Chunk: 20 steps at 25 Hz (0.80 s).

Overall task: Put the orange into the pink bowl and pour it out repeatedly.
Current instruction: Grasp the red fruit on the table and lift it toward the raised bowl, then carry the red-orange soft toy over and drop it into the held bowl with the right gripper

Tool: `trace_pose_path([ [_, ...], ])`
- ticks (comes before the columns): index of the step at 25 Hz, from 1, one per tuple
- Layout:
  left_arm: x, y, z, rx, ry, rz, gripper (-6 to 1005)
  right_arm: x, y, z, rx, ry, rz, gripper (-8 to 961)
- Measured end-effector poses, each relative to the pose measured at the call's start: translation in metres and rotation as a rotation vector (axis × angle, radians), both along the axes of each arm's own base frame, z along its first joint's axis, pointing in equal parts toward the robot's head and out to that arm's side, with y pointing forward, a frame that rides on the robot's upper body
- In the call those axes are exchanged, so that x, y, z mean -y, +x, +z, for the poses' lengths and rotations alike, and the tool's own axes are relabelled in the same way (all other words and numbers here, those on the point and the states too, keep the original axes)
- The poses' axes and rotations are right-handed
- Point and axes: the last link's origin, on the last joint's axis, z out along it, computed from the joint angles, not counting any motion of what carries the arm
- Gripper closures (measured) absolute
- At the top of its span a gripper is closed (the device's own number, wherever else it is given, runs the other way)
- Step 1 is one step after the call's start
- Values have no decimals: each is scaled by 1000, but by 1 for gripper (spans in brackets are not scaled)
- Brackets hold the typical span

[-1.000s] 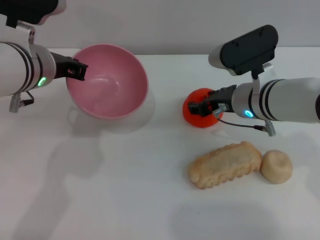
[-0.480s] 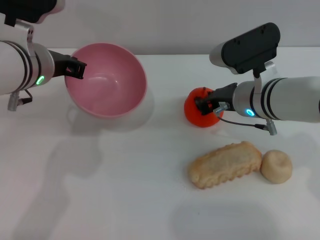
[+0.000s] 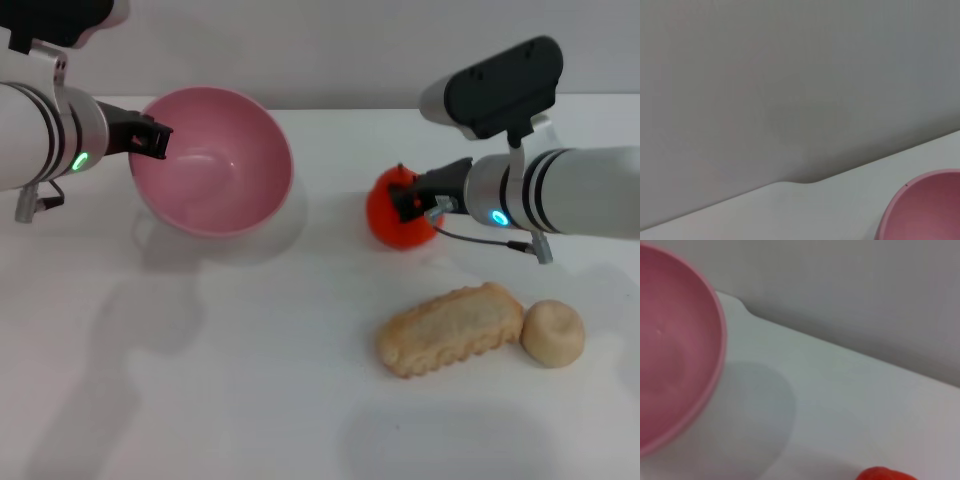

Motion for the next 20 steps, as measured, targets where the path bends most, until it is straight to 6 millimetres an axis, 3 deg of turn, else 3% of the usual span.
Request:
trace_pose_path([
  [7,0,-4,-3,-5,-7,8,954,1,-30,26,6,50,85,847],
  [10,-1,-4,-4,-5,-7,6,954,5,-54,38,0,66,141,866],
  [20,2,-3,-16,-3,-38,-6,954,22,-110,57,-32,85,282,896],
])
